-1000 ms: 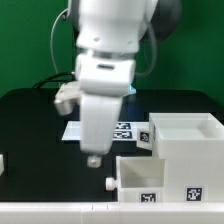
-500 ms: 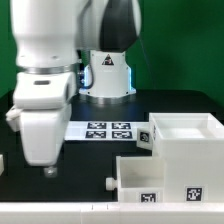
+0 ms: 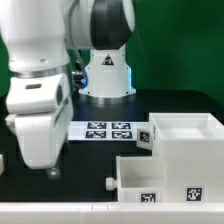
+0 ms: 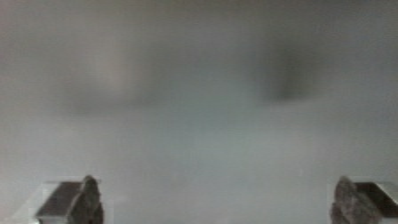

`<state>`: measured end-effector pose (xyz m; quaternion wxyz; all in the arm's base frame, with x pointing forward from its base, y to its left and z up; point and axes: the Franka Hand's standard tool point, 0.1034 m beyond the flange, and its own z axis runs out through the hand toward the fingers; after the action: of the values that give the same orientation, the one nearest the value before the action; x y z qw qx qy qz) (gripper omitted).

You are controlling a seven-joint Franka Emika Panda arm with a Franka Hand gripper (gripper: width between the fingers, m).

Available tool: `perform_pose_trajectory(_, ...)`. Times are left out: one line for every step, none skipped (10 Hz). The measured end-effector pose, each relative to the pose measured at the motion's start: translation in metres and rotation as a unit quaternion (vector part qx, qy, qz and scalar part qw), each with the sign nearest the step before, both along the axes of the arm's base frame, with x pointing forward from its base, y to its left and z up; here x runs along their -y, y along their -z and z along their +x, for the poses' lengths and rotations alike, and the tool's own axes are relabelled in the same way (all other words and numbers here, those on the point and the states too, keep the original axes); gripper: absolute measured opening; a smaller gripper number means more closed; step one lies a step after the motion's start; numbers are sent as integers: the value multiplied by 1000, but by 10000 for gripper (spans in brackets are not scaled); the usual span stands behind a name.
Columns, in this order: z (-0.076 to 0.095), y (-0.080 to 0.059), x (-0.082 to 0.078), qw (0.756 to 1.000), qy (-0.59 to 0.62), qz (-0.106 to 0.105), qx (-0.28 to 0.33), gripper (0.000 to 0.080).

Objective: Assemble drawer

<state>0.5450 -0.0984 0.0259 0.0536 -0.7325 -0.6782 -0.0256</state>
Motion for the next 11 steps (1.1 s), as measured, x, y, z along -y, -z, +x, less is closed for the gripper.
perform_pose_trajectory(4, 2, -14, 1000, 8, 5, -1, 649)
perform_pose_trajectory(9, 3, -34, 1000, 17, 11, -1, 649)
perform_pose_trajectory(13, 5, -51, 1000, 14, 17, 0, 649)
perform_pose_trajectory(15, 5, -63, 1000, 22, 20, 0, 649)
perform_pose_trajectory(15, 5, -69, 1000, 23, 20, 0, 649)
perform_pose_trajectory(15, 5, -65, 999, 26, 20, -1, 649)
perform_pose_trajectory(15, 5, -64, 999, 26, 20, -1, 649)
perform_pose_trajectory(15, 5, -64, 999, 26, 20, -1, 649)
perform_pose_trajectory(15, 5, -64, 999, 27, 20, -1, 649)
perform_pose_trajectory(15, 5, -64, 999, 27, 20, -1, 649)
perform_pose_trajectory(14, 6, -68, 999, 32, 20, -3, 649)
